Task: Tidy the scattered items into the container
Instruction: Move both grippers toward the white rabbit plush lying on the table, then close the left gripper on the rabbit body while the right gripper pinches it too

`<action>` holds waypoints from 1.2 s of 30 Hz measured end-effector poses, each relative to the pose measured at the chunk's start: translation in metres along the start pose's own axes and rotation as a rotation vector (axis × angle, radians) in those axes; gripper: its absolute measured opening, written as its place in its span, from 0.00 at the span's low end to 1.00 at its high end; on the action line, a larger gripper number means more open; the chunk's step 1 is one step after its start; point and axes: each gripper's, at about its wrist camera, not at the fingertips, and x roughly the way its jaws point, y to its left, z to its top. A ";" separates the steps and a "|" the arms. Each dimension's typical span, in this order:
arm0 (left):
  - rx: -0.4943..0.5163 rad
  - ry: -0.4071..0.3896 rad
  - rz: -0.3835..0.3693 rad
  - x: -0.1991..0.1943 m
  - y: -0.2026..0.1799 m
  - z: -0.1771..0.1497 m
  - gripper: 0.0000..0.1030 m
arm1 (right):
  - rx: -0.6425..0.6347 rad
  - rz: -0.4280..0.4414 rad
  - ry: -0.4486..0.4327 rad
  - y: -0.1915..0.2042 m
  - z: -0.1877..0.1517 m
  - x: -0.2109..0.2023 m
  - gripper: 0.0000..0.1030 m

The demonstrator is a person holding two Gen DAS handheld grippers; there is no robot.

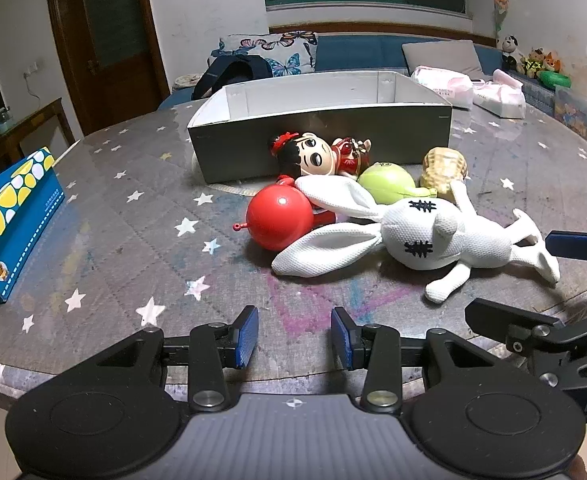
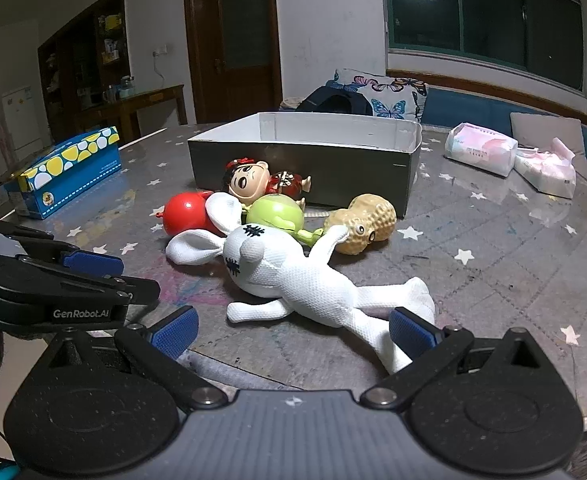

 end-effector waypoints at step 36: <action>0.020 0.034 -0.059 0.027 0.002 0.032 0.41 | -0.020 0.031 0.050 -0.013 0.023 0.034 0.89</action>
